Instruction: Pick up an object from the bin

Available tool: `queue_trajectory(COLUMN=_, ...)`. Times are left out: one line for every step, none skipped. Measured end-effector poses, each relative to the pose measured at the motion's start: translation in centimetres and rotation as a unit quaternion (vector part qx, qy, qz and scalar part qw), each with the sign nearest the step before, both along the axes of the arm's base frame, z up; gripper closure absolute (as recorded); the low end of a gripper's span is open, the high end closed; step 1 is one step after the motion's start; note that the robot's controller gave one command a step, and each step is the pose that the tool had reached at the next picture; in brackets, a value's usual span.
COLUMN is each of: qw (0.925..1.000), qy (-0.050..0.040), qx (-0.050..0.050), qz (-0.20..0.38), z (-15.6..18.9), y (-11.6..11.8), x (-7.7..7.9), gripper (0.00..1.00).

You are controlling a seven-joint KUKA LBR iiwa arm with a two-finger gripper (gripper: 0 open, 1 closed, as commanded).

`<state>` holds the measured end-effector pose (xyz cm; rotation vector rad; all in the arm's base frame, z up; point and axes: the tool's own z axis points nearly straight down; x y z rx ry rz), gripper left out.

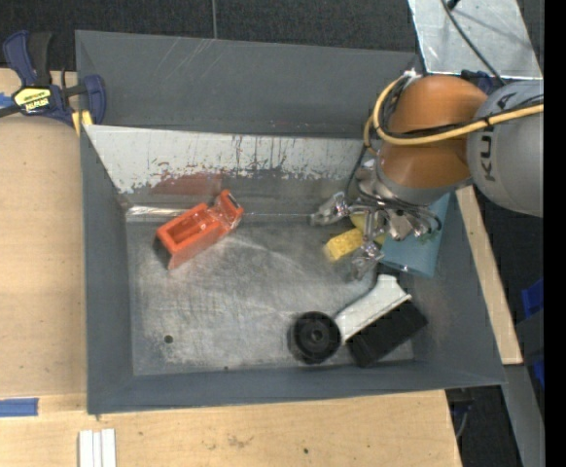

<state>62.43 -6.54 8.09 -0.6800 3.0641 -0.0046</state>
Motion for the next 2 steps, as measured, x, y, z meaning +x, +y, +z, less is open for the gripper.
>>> queue_trajectory(qw=0.9983, qy=-0.0059, qx=0.002, qz=-0.058, z=-0.29, y=-2.40, x=0.70, gripper=1.00)
queue_trajectory(qw=0.9983, qy=-0.0058, qx=0.002, qz=-0.059, z=-0.29, y=-2.40, x=0.69, gripper=1.00)
